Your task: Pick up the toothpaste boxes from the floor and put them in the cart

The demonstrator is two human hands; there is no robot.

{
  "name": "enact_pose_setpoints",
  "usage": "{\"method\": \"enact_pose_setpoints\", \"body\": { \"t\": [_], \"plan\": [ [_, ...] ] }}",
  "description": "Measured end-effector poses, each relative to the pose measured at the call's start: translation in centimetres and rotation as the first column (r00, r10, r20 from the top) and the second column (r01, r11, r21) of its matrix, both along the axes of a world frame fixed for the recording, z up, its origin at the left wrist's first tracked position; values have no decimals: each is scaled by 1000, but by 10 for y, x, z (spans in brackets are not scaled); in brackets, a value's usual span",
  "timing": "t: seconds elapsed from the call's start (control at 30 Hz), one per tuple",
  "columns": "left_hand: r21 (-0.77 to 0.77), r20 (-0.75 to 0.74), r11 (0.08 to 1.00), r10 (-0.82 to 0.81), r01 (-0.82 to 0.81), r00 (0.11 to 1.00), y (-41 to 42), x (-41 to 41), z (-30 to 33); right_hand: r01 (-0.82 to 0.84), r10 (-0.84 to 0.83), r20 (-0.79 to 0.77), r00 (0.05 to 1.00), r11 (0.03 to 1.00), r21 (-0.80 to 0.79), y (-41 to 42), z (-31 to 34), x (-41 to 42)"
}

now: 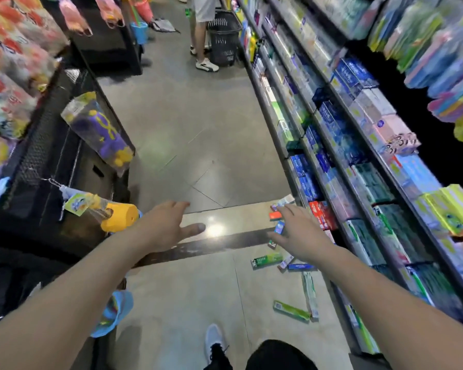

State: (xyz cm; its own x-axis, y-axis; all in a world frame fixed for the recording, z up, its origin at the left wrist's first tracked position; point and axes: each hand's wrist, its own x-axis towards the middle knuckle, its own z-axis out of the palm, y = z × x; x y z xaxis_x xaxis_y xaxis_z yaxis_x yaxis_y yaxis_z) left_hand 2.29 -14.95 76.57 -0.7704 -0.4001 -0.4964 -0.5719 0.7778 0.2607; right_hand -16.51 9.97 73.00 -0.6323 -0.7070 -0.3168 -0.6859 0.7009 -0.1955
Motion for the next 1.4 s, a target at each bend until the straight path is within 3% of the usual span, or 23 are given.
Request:
{"method": "enact_pose_setpoints", "body": {
  "t": [0.23,0.53,0.77,0.93,1.1,1.4],
  "plan": [
    [22,39,994,-107,107,993,-31,-114,-2,117,-116,55,992,993,-2,-15,-13,-80],
    [-62,49,975,-211,213,976,-47,-274,20,271,-266,74,961,961,-59,-8,-11,-198],
    [-68,101,875,-472,479,876,-14,-400,21,505,-499,97,861,862,-45,35,-22,-255],
    [-59,112,708,-696,704,709,17,-484,4,665,-660,107,744,747,-14,59,-29,-270],
    [-13,130,493,-862,870,490,44,-541,-28,825,-823,128,554,563,50,66,-40,-263],
    [55,210,146,-969,988,131,84,-584,-118,940,-953,194,232,271,207,68,-115,-223]
  ]
}}
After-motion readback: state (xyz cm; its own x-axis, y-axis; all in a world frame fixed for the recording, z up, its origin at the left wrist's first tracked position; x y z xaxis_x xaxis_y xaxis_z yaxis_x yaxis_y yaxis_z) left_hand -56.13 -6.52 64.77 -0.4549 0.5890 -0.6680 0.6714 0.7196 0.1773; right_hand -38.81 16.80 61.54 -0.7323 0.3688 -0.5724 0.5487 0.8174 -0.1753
